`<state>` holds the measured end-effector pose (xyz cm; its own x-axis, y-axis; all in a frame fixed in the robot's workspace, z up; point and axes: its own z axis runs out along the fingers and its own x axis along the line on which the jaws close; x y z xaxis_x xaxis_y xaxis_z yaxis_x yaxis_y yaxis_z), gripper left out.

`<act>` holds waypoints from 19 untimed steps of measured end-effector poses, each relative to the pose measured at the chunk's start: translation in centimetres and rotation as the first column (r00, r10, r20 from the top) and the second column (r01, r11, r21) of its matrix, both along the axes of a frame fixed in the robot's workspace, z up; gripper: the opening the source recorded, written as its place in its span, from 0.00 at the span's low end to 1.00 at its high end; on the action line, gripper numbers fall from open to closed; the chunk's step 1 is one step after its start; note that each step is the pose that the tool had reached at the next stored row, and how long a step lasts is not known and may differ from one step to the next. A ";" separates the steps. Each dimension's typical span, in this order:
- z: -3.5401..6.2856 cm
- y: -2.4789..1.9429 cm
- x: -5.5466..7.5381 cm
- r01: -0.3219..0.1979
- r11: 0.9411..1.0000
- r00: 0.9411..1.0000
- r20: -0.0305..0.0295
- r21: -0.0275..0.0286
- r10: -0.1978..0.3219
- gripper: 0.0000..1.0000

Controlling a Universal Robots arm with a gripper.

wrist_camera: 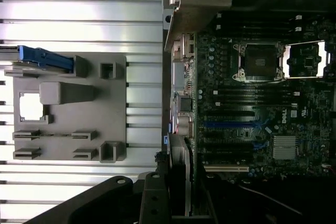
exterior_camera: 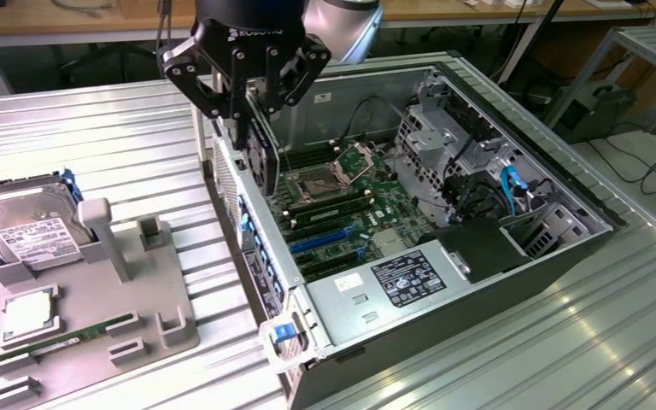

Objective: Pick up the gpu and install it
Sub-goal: 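Pick up the gpu and move the gpu toward the slot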

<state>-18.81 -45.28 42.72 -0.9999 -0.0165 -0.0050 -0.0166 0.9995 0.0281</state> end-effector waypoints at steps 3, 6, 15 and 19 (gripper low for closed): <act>-0.06 0.00 0.6 0.000 1.000 1.000 0.000 0.000 0.000 0.27; -0.10 0.00 1.3 0.000 1.000 1.000 0.000 0.000 0.000 0.27; -0.33 0.00 4.1 0.000 1.000 1.000 0.000 0.000 0.000 0.27; -0.42 0.00 5.6 0.000 1.000 1.000 0.000 0.000 0.000 0.27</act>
